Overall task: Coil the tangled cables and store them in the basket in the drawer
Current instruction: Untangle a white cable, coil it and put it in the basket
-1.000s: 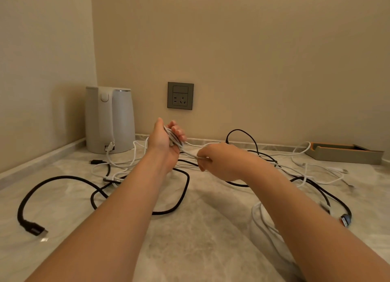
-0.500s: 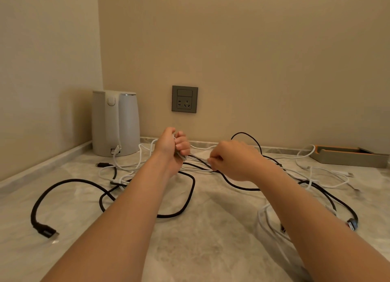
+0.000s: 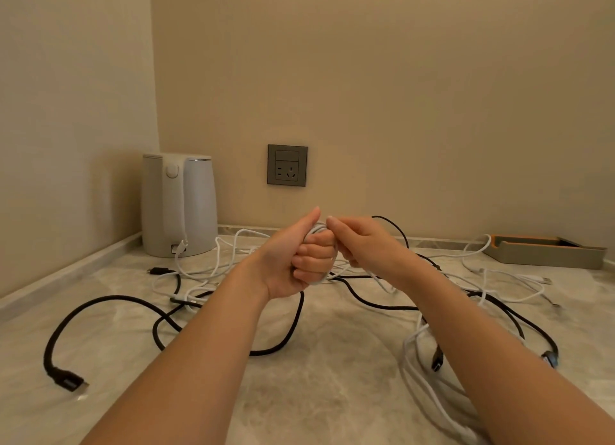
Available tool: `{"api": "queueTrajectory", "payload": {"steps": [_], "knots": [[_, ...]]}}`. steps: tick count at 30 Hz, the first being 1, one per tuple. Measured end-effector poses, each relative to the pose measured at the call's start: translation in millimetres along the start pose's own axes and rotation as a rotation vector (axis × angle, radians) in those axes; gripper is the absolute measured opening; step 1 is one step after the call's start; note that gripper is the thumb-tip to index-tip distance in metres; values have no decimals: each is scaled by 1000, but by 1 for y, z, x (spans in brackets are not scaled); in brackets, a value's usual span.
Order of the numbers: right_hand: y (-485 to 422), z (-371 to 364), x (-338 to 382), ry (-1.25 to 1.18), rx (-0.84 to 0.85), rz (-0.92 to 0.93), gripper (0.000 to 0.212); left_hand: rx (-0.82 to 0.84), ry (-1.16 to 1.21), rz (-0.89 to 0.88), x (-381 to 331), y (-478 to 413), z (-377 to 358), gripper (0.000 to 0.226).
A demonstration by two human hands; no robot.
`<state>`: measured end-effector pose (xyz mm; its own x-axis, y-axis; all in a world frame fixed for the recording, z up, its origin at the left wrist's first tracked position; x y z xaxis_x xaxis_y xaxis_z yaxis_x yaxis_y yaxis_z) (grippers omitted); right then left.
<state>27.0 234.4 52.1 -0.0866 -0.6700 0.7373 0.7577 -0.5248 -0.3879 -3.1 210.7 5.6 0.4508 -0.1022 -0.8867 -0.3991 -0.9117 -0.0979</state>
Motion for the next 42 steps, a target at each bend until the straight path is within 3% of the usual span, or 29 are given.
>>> {"api": "queueTrajectory", "payload": {"steps": [4,10,15,22,28,35,38,42], "knots": [[4,-3,5,-54,73,-38,50,24,22,-20,-2,-1,-7,63],[1,16,19,386,-186,98,44,-155,-3,-74,-7,-1,4,66],[4,21,21,448,-307,158,41,-276,2,-101,-10,-1,8,64],[5,22,17,433,-352,168,43,-465,22,-200,-16,3,27,53],[13,26,19,335,-511,173,43,-674,-139,-434,-37,15,32,48],[28,49,13,209,-756,121,43,-851,-691,-528,-55,27,21,59],[25,42,6,164,-713,87,44,-899,-703,-521,-50,28,26,60],[8,22,6,73,-479,64,42,-1058,-667,-506,-61,46,55,55]]}}
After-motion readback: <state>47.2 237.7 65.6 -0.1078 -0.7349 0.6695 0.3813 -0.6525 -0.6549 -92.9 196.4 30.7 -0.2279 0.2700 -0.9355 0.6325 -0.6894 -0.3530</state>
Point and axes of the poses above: each hand's wrist, its own y-axis away from the middle knuckle, its own z-axis out of the back of the hand, x = y × z, the point moved 10 cm from there along -y, towards the middle knuckle, and after that the axes turned 6 degrees about x, right-handed, at the moved point
